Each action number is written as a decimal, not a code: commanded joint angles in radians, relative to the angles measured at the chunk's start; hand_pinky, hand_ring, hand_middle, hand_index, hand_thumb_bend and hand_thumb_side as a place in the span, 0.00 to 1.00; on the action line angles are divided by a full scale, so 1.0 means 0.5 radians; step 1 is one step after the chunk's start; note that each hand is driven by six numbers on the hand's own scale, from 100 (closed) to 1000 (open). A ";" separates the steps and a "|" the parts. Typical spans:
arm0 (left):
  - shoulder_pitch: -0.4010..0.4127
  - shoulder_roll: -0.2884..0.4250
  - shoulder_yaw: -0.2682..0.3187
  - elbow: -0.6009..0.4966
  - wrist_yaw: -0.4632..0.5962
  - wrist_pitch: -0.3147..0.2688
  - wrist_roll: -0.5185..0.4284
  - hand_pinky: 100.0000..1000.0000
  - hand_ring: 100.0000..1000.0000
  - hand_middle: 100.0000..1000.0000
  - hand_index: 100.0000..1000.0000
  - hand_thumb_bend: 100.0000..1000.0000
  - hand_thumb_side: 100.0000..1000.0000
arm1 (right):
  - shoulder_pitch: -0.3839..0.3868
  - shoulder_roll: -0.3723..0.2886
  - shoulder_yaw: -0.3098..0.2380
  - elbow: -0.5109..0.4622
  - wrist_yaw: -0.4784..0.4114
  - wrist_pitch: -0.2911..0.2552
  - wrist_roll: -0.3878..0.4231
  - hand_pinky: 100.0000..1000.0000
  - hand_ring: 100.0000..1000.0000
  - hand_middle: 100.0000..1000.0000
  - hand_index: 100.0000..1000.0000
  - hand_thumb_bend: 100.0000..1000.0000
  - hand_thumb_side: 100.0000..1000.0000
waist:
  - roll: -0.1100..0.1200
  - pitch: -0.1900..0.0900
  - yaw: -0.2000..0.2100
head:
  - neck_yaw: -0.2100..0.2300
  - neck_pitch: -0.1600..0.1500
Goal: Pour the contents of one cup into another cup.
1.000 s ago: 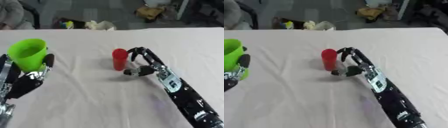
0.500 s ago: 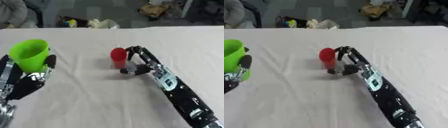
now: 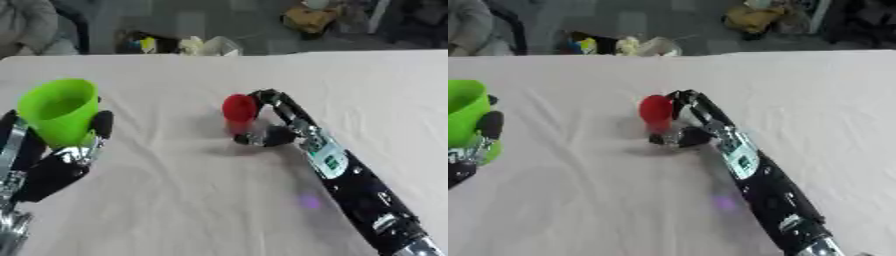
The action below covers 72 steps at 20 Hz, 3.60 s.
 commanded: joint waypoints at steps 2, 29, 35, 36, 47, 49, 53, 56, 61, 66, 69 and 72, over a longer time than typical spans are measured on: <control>-0.041 0.002 -0.004 -0.053 0.004 -0.003 -0.010 0.00 0.42 0.28 0.53 0.00 0.40 | -0.054 -0.019 -0.022 0.010 0.039 0.003 -0.032 0.74 0.45 0.35 0.71 0.71 0.47 | 0.013 -0.019 0.015 | -0.014 -0.034; -0.064 -0.018 -0.022 -0.063 0.015 0.006 -0.022 0.00 0.43 0.28 0.53 0.00 0.40 | -0.150 0.048 -0.022 0.082 0.106 0.037 -0.120 0.68 0.33 0.21 0.56 0.62 0.37 | 0.017 0.007 0.052 | -0.050 -0.060; -0.064 -0.018 -0.023 -0.064 0.027 0.010 -0.024 0.00 0.43 0.29 0.53 0.00 0.41 | -0.147 0.060 -0.018 0.097 0.089 0.052 -0.068 0.55 0.21 0.15 0.48 0.40 0.13 | 0.016 0.004 0.046 | -0.049 -0.061; -0.064 -0.018 -0.024 -0.064 0.028 0.010 -0.024 0.00 0.43 0.29 0.53 0.00 0.41 | -0.147 0.061 -0.018 0.098 0.084 0.056 -0.057 0.53 0.20 0.14 0.47 0.34 0.08 | 0.016 0.003 0.044 | -0.049 -0.061; -0.065 -0.010 -0.013 -0.083 0.050 0.012 -0.017 0.00 0.42 0.29 0.53 0.00 0.42 | -0.142 0.051 -0.024 0.054 -0.002 0.143 -0.043 0.46 0.15 0.09 0.42 0.00 0.00 | 0.012 -0.001 0.016 | -0.053 -0.065; -0.063 -0.004 -0.003 -0.093 0.056 0.014 -0.010 0.00 0.42 0.29 0.53 0.00 0.42 | -0.138 0.042 -0.020 0.027 -0.031 0.151 -0.040 0.46 0.15 0.09 0.42 0.00 0.00 | 0.010 -0.005 0.006 | -0.053 -0.066; -0.047 0.014 0.022 -0.111 0.067 0.021 0.010 0.00 0.42 0.29 0.53 0.00 0.43 | -0.117 0.007 -0.007 -0.050 -0.091 0.165 -0.013 0.46 0.15 0.09 0.42 0.00 0.00 | 0.007 -0.018 -0.015 | -0.048 -0.061; -0.043 0.020 0.028 -0.118 0.074 0.026 0.015 0.00 0.42 0.29 0.53 0.00 0.43 | -0.107 -0.003 -0.003 -0.082 -0.115 0.179 0.006 0.46 0.15 0.09 0.42 0.00 0.00 | 0.006 -0.020 -0.019 | -0.047 -0.059; -0.009 0.106 0.072 -0.156 0.057 0.034 0.028 0.00 0.42 0.29 0.53 0.00 0.42 | -0.015 -0.045 0.025 -0.184 -0.193 0.185 0.040 0.46 0.15 0.09 0.42 0.00 0.00 | 0.000 -0.041 -0.069 | -0.035 -0.047; 0.013 0.216 0.104 -0.227 0.038 0.069 -0.001 0.00 0.42 0.29 0.53 0.00 0.41 | 0.073 -0.061 0.088 -0.333 -0.281 0.223 0.139 0.46 0.15 0.08 0.42 0.00 0.00 | -0.001 -0.057 -0.107 | -0.028 -0.039; 0.017 0.254 0.113 -0.231 0.025 0.066 -0.014 0.00 0.42 0.29 0.53 0.00 0.41 | 0.121 -0.052 0.125 -0.392 -0.315 0.241 0.194 0.45 0.15 0.08 0.42 0.00 0.00 | 0.000 -0.063 -0.125 | -0.026 -0.037; 0.015 0.285 0.113 -0.232 0.009 0.063 -0.031 0.00 0.42 0.29 0.53 0.00 0.40 | 0.162 -0.041 0.160 -0.436 -0.346 0.255 0.248 0.45 0.15 0.08 0.42 0.00 0.00 | 0.000 -0.066 -0.136 | -0.023 -0.037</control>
